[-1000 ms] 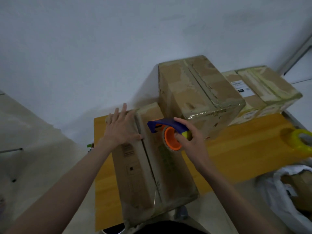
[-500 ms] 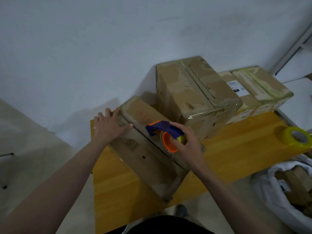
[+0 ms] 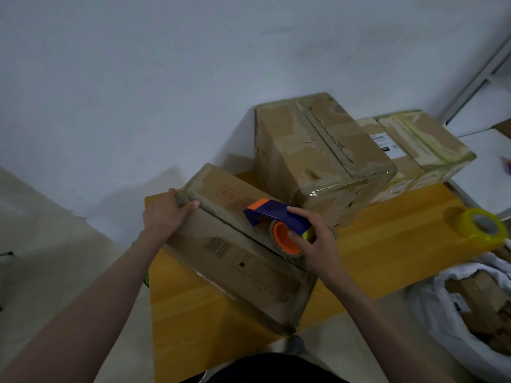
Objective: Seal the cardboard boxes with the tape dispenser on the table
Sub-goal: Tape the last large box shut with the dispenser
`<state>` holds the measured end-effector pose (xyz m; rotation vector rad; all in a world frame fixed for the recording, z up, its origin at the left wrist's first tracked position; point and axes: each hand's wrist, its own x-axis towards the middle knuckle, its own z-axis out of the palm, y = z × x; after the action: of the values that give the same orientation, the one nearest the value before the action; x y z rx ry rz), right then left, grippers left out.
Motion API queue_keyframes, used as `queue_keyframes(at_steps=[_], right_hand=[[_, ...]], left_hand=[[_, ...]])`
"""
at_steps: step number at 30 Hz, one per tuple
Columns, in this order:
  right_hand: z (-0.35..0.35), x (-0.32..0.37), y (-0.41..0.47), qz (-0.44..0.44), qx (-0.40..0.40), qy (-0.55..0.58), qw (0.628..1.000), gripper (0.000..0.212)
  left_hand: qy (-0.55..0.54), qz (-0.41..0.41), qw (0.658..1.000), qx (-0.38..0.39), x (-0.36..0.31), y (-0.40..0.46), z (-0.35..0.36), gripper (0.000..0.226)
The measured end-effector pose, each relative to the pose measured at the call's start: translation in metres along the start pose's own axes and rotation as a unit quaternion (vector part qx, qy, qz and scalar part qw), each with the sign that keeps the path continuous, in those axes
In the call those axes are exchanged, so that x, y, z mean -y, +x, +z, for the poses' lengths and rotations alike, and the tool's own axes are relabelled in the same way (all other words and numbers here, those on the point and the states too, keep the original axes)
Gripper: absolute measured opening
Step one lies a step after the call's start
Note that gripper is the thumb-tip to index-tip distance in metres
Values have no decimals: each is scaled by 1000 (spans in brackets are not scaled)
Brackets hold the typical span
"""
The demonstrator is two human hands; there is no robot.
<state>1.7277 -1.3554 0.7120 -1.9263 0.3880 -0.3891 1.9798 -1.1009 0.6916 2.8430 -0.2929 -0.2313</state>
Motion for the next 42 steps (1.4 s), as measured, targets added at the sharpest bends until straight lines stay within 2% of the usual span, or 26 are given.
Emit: queue_keyframes(at_steps=[5,10,14,20,22,26,29,37,40,42], right_hand=[[1,3,-1,3,-6,18,1000,46],[-4,5,3,25,-13,72,997,44],[-4,7,8,28,-16,83,996,44],[-3,16,23,-5,14,71,997,43],[-5,16,28,-11,24,63,998,43],[-9,10,38,-21,37,39,998,45],[-10,6,40,-19,36,28,999,45],[5,4,43,-25,-3,13,1000,42],[17,5,38,-25,-30,13,999,41],[22,6,36,-15,-54,26,998,42]], left_hand=[[-103,11,994,-35,7,-2,4,45],[-129,-4,991,-25,5,4,4,43],[-43,67,997,-25,-2,-13,7,59],[10,60,994,-89,-53,-122,10,49],[27,63,995,-66,-66,-157,15,63],[58,45,994,79,-83,-196,33,108],[44,35,991,125,-84,-196,44,124],[9,137,982,130,-33,-105,24,121],[49,101,988,110,-38,-91,9,107],[29,71,992,100,-55,-112,9,98]])
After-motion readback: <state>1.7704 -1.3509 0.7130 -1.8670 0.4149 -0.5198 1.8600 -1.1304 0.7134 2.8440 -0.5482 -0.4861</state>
